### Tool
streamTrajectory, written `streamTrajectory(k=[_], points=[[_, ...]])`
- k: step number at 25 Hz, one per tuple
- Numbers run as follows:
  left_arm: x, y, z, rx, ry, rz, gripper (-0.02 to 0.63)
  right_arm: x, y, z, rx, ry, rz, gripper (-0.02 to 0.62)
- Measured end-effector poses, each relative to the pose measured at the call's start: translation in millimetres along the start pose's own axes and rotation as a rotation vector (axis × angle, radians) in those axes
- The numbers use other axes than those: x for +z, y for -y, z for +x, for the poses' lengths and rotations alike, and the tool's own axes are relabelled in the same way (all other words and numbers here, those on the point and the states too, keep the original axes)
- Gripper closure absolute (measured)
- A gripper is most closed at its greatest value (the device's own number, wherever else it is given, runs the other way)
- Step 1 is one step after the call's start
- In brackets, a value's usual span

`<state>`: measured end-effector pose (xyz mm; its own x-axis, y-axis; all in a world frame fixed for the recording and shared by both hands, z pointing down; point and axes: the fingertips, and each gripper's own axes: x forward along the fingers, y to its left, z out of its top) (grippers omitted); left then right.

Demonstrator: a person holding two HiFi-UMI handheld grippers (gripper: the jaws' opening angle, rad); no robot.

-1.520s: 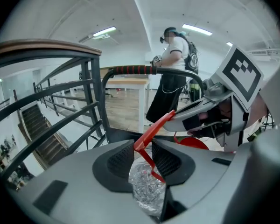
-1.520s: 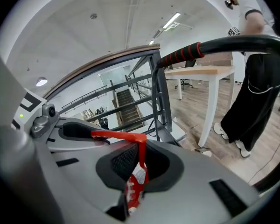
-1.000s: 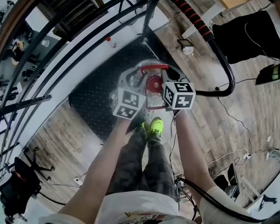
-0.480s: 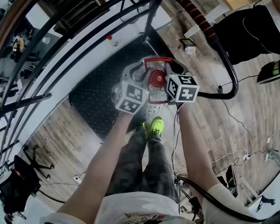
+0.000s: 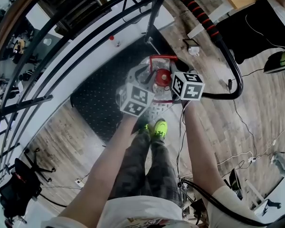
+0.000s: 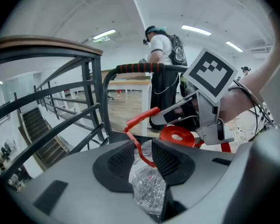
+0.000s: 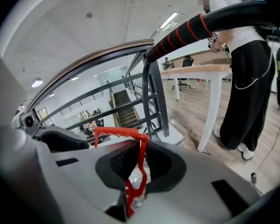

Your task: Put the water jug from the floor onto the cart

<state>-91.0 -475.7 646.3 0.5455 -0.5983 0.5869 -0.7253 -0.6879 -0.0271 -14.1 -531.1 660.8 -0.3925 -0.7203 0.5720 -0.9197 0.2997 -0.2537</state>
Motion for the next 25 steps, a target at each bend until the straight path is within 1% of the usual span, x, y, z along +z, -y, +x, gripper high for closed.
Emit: streamTrajectory(k=[8,9,11,13,14,17,21,25], points=[[-6,3,-4,0.006,-0.014,0.004,0.508,-2,2,-6,-0.004,0.009,0.018,0.560],[-6,3,-5,0.008,-0.015,0.004,0.508,-3,2,-7,0.001,0.007,0.020,0.552],[-6,4,-7,0.010,-0.015,0.000,0.508,-4,1,-9,0.013,0.004,0.031,0.503],[-4,6,-11,0.010,-0.011,-0.003,0.508,-3,1,-14,0.019,0.007,0.042,0.474],[-1,6,-14,0.010,-0.007,-0.003,0.508,-2,1,-18,0.018,0.007,0.040,0.465],[3,4,-26,0.018,-0.003,0.003,0.506,2,-1,-30,0.009,0.011,0.024,0.463],[20,1,-44,0.026,0.005,0.013,0.508,12,-7,-47,0.012,0.026,0.027,0.463],[44,0,-58,0.021,0.040,0.016,0.508,26,-18,-67,0.030,0.039,0.020,0.463]])
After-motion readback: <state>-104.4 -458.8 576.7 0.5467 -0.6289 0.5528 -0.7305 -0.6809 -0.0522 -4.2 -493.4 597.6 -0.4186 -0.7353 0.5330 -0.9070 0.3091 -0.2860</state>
